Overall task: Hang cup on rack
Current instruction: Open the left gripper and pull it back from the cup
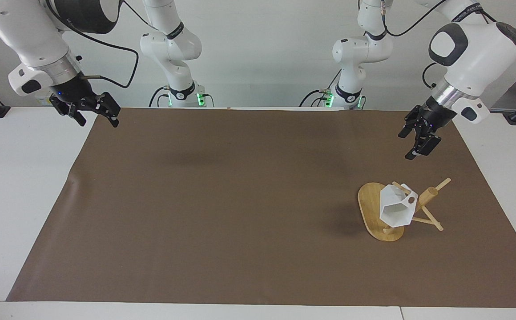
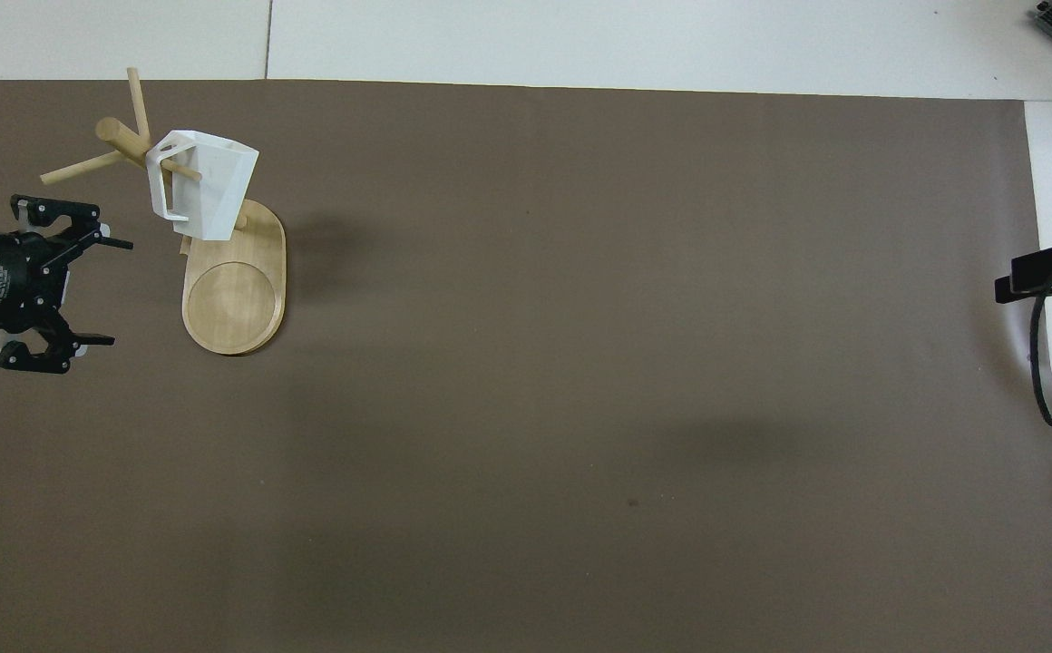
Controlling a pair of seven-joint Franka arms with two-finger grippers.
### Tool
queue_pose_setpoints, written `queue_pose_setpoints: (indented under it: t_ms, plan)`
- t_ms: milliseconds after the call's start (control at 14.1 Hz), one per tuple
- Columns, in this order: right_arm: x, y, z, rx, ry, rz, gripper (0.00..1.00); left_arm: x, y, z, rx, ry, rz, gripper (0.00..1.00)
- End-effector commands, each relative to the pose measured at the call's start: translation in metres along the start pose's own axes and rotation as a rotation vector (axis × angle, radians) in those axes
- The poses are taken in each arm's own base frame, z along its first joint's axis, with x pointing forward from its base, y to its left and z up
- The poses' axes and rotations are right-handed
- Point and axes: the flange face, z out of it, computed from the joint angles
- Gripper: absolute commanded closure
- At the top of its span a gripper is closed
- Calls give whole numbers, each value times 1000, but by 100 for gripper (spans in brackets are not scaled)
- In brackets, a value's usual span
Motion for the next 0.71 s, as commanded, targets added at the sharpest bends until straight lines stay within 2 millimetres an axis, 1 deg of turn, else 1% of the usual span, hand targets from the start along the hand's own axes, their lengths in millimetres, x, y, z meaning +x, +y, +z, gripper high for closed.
queue_pose_setpoints:
  t_ms: [0,142,284,497,639]
  plan:
    - [-2,1,2,-18,1,-16,0,0,3,-13,33,24,187,0]
    - [-2,1,2,-18,0,-15,0,0,5,-22,38,34,321,0]
    - [-2,1,2,-18,1,-16,0,-5,6,-28,71,76,491,0]
    - [-2,1,1,-18,3,-16,0,-1,6,-47,107,96,770,0]
    - [-2,1,2,-18,1,-16,0,-1,4,-62,145,93,908,0]
